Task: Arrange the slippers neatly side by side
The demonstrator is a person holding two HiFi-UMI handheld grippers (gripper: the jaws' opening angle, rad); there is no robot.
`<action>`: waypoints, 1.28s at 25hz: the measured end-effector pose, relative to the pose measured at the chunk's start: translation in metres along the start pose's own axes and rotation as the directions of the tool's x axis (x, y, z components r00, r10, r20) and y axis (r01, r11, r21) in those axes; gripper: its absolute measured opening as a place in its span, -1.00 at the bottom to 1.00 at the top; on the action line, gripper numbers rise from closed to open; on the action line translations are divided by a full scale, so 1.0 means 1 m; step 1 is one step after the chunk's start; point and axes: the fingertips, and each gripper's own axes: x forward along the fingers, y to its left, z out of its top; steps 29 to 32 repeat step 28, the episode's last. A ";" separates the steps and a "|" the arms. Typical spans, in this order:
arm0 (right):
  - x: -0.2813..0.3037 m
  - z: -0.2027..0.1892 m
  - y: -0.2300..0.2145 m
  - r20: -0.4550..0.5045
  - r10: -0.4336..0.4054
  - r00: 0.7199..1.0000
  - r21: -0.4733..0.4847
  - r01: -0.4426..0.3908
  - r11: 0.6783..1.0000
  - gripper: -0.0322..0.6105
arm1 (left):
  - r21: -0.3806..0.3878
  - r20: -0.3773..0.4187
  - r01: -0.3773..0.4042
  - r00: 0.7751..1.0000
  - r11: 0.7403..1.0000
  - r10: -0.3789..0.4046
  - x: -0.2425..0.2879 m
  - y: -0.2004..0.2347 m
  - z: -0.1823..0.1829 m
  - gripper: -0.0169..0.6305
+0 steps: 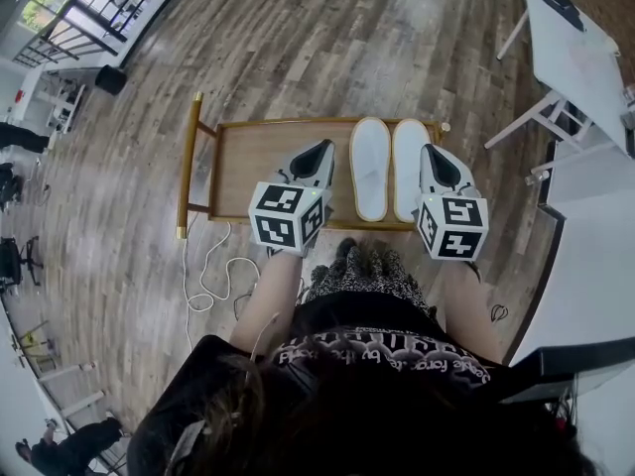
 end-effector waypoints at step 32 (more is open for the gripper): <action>0.001 -0.005 -0.002 -0.021 -0.007 1.000 -0.023 0.007 1.000 -0.89 | -0.025 -0.054 0.022 0.998 0.999 -0.023 0.004 -0.004 -0.024 -0.94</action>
